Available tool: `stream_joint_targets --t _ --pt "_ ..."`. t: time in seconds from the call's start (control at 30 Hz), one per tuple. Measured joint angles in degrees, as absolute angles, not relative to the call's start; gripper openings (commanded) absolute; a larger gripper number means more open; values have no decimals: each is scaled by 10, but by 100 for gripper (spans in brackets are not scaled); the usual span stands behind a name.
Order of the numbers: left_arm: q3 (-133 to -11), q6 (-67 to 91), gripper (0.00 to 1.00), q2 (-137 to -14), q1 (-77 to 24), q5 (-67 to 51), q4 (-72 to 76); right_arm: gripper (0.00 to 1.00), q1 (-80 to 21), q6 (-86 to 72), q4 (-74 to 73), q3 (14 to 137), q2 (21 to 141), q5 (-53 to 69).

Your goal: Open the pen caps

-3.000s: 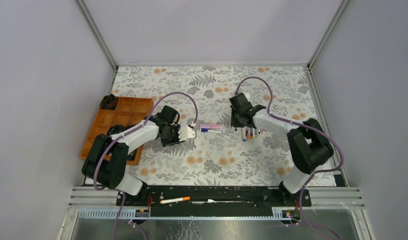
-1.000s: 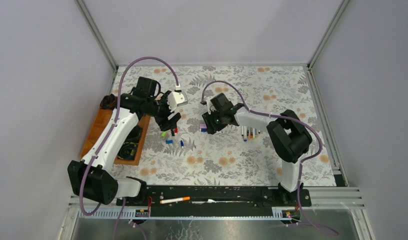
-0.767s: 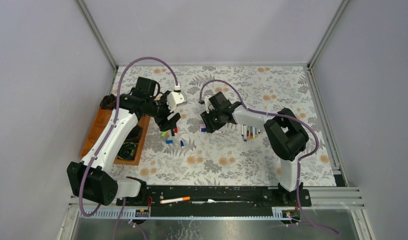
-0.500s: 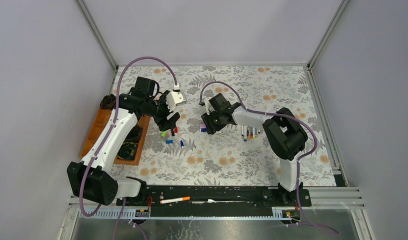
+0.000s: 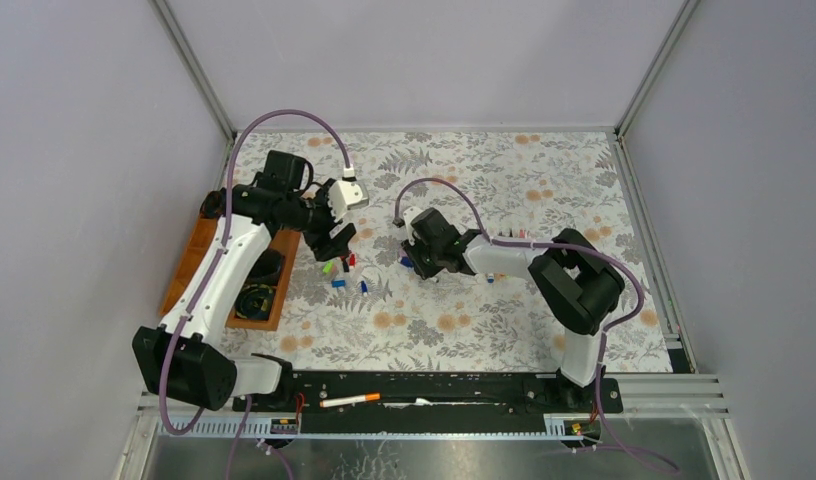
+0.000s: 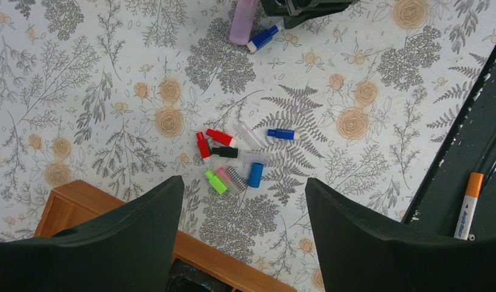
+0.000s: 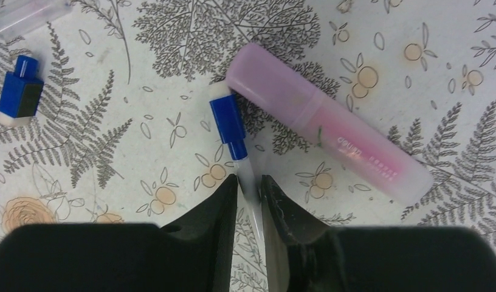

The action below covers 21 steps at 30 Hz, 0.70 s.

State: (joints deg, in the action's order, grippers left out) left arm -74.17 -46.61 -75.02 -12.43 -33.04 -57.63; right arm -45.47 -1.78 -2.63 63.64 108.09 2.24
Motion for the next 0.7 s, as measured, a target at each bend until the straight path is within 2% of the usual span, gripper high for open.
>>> stream_joint_targets --t 0.03,0.13,0.4,0.7 --pt "-744 -469 81 -750 -124 -334 -579 22 -458 -22 -20 629 1077 20" --pt "-747 -475 81 -750 -124 -342 -588 0 -467 -34 -7 614 1069 17" --pt "-723 -540 80 -742 -123 -382 -618 0 -476 -66 -17 594 1047 54" --pt "-663 -652 78 -736 -123 -444 -661 0 -481 -89 -118 639 1017 244"
